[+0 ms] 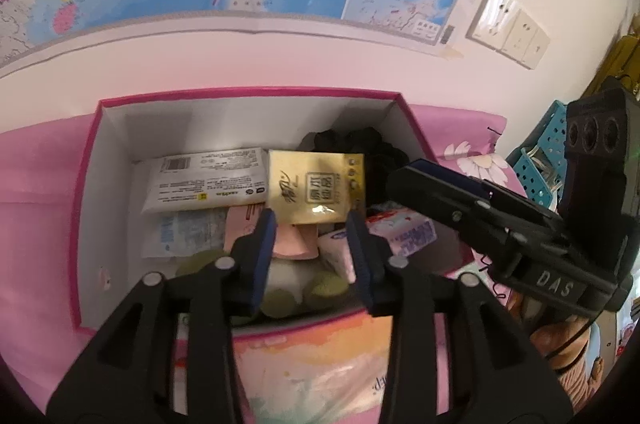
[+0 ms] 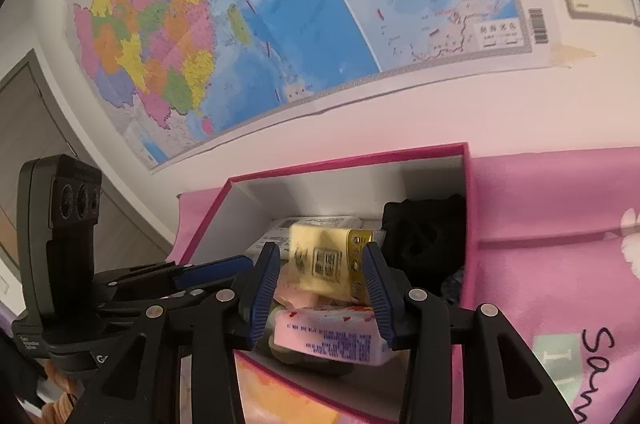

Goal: Organize soft objects
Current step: 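Move the right gripper back to the clear plastic bag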

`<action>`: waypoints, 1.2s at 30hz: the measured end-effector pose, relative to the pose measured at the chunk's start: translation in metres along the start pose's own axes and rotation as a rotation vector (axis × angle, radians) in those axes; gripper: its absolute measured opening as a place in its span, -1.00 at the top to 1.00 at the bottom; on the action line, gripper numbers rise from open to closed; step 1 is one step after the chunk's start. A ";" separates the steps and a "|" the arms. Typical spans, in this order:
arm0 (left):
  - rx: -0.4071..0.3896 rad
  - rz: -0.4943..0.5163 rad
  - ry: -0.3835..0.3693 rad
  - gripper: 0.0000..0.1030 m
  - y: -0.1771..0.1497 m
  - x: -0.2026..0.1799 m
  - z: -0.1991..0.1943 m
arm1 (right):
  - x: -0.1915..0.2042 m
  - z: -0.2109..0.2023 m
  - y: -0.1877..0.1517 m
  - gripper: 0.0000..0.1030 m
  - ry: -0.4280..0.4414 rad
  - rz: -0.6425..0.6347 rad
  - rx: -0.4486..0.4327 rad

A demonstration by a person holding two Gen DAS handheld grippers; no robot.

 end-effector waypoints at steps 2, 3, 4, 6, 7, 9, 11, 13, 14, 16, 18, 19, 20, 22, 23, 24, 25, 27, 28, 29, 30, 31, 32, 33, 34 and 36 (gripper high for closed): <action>-0.029 0.022 -0.013 0.13 -0.004 -0.001 -0.010 | 0.002 -0.007 -0.001 0.12 -0.001 -0.007 -0.010; -0.051 0.041 -0.018 0.12 -0.008 -0.003 -0.018 | 0.003 -0.011 -0.001 0.10 0.002 -0.011 -0.013; -0.063 0.053 -0.024 0.12 -0.011 -0.003 -0.024 | 0.005 -0.015 -0.001 0.07 0.004 -0.018 -0.016; -0.072 0.074 -0.044 0.11 -0.019 -0.005 -0.035 | 0.009 -0.023 -0.003 0.03 0.004 -0.033 -0.024; -0.070 0.079 -0.057 0.11 -0.023 -0.005 -0.040 | 0.013 -0.029 -0.005 0.02 0.011 -0.041 -0.028; -0.062 0.087 -0.082 0.10 -0.029 -0.007 -0.048 | 0.018 -0.037 -0.006 0.01 0.019 -0.052 -0.032; -0.077 0.109 -0.091 0.10 -0.036 -0.008 -0.058 | 0.027 -0.047 -0.010 0.00 0.034 -0.067 -0.036; -0.087 0.121 -0.112 0.10 -0.047 -0.007 -0.070 | 0.038 -0.060 -0.015 -0.01 0.047 -0.086 -0.041; -0.088 0.130 -0.125 0.07 -0.053 -0.008 -0.076 | 0.042 -0.065 -0.018 -0.03 0.055 -0.094 -0.042; -0.091 0.146 -0.136 -0.04 -0.066 -0.008 -0.083 | 0.052 -0.078 -0.026 -0.16 0.079 -0.104 -0.044; -0.084 0.170 -0.145 -0.07 -0.080 -0.009 -0.086 | 0.061 -0.088 -0.037 -0.20 0.092 -0.121 -0.039; -0.075 0.182 -0.147 -0.07 -0.089 -0.010 -0.088 | 0.065 -0.093 -0.044 -0.20 0.097 -0.126 -0.032; -0.066 0.189 -0.152 -0.07 -0.098 -0.010 -0.088 | 0.068 -0.097 -0.052 -0.20 0.106 -0.126 -0.020; -0.035 0.202 -0.167 -0.07 -0.116 -0.009 -0.088 | 0.073 -0.102 -0.068 -0.20 0.125 -0.115 0.000; -0.020 0.203 -0.169 -0.07 -0.126 -0.008 -0.085 | 0.075 -0.106 -0.081 -0.20 0.127 -0.104 0.019; 0.001 0.203 -0.176 -0.07 -0.134 -0.007 -0.083 | 0.075 -0.108 -0.092 -0.20 0.128 -0.096 0.035; 0.018 0.205 -0.182 -0.07 -0.141 -0.006 -0.082 | 0.075 -0.110 -0.101 -0.20 0.129 -0.090 0.047; 0.068 0.210 -0.188 -0.07 -0.159 -0.004 -0.075 | 0.076 -0.115 -0.126 -0.20 0.122 -0.066 0.090; 0.101 0.213 -0.194 -0.07 -0.170 -0.004 -0.070 | 0.074 -0.118 -0.139 -0.20 0.120 -0.049 0.113; 0.131 0.217 -0.200 -0.07 -0.179 -0.004 -0.066 | 0.072 -0.120 -0.153 -0.20 0.114 -0.026 0.142; 0.152 0.221 -0.206 -0.07 -0.187 -0.005 -0.063 | 0.070 -0.123 -0.164 -0.20 0.108 -0.009 0.166; 0.178 0.231 -0.212 -0.07 -0.196 -0.006 -0.060 | 0.068 -0.126 -0.175 -0.20 0.104 0.013 0.188; 0.193 0.238 -0.215 -0.07 -0.203 -0.007 -0.058 | 0.065 -0.130 -0.187 -0.20 0.102 0.046 0.206; 0.213 0.242 -0.225 -0.07 -0.213 -0.008 -0.057 | 0.062 -0.134 -0.196 -0.20 0.098 0.067 0.221; 0.234 0.245 -0.237 -0.07 -0.220 -0.009 -0.056 | 0.059 -0.137 -0.205 -0.20 0.088 0.085 0.239; 0.276 0.260 -0.260 -0.07 -0.235 -0.011 -0.054 | 0.055 -0.146 -0.222 -0.20 0.064 0.114 0.277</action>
Point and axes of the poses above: each gripper's, at about its wrist camera, not at the fingertips, and z roughly the way its jaws point, x to its left, y to its top, the point moved 4 cm from there along z, roughly the way its jaws point, and after that the axes turned 15 degrees about -z, right-handed, at the moved point
